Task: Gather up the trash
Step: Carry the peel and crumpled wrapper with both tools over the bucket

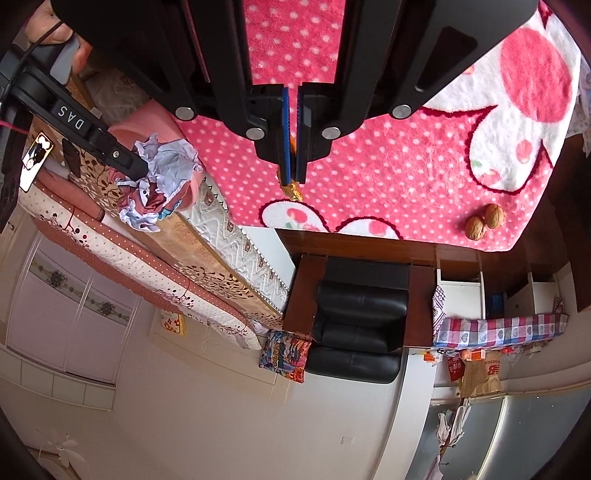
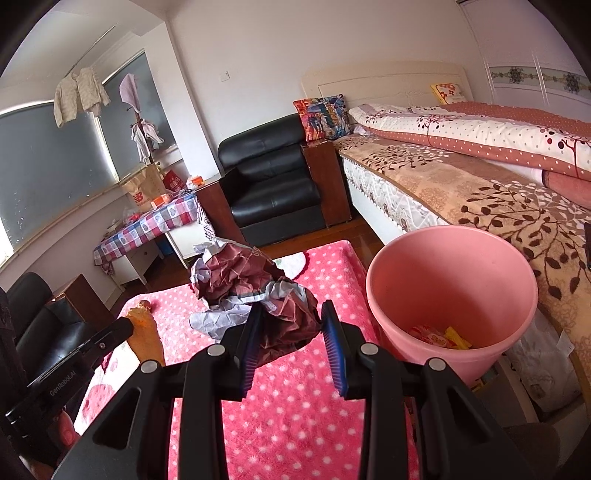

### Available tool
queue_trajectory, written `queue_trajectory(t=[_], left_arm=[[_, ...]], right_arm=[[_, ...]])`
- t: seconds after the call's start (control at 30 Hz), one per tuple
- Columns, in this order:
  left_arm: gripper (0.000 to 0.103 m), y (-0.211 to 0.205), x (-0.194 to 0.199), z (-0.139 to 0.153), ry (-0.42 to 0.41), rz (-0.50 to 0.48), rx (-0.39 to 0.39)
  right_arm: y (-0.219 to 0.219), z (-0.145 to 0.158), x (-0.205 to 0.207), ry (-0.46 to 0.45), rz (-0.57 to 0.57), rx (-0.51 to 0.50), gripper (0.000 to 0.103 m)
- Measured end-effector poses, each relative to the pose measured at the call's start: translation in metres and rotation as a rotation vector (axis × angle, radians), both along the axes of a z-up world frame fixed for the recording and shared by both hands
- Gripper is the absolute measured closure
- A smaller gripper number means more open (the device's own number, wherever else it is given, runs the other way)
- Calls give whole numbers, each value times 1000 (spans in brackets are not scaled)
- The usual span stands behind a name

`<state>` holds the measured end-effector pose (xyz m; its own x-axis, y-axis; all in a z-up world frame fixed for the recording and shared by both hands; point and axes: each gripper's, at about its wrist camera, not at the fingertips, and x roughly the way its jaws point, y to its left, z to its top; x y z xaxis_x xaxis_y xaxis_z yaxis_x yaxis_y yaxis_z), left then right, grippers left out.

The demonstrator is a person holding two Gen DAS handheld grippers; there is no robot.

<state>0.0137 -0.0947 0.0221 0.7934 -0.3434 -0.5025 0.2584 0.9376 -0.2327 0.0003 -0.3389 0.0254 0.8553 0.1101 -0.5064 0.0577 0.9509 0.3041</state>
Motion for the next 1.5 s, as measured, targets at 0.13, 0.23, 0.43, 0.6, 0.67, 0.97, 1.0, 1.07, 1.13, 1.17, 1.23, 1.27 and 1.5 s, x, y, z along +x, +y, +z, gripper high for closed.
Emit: queue_trajectory(t=[0.13,0.23,0.43,0.6,0.67,0.97,1.0,1.07,1.13,1.17,1.23,1.27,1.5], left_arm=[[101,-9,3,1,2,-3,20],[101,-20,6,3,-9,-11,44],[101,-55,15,8,-20,-41,99],[101,-84,18,11,-43,-83,135],[101,-94,19,13,-48,-95,135],[101,-135,25,12,-62,-148,166],[101,-139,26,12,-62,-154,168],[101,-146,27,11,-62,-163,172],[101,-153,29,9,-61,-174,176],[101,-156,29,9,-62,-179,178],[101,-163,30,8,-62,-191,180],[101,-165,31,7,-61,-196,180],[101,-180,34,4,-69,-245,154]], right_arm=[[-2,-2,3,12,-2,2,71],[-7,-2,5,13,-9,2,71],[-29,3,3,2,-55,-6,71],[-59,3,-1,1,-114,1,71],[-70,5,-2,0,-134,2,71],[-114,3,-4,0,-192,21,71],[-118,2,-4,2,-196,22,71],[-124,0,-4,4,-202,22,71],[-128,-1,-3,5,-208,19,71],[-132,-2,-3,5,-213,16,71],[-136,-3,-2,7,-220,13,71],[-139,-4,-2,8,-224,14,70],[-153,-11,3,21,-255,9,70]])
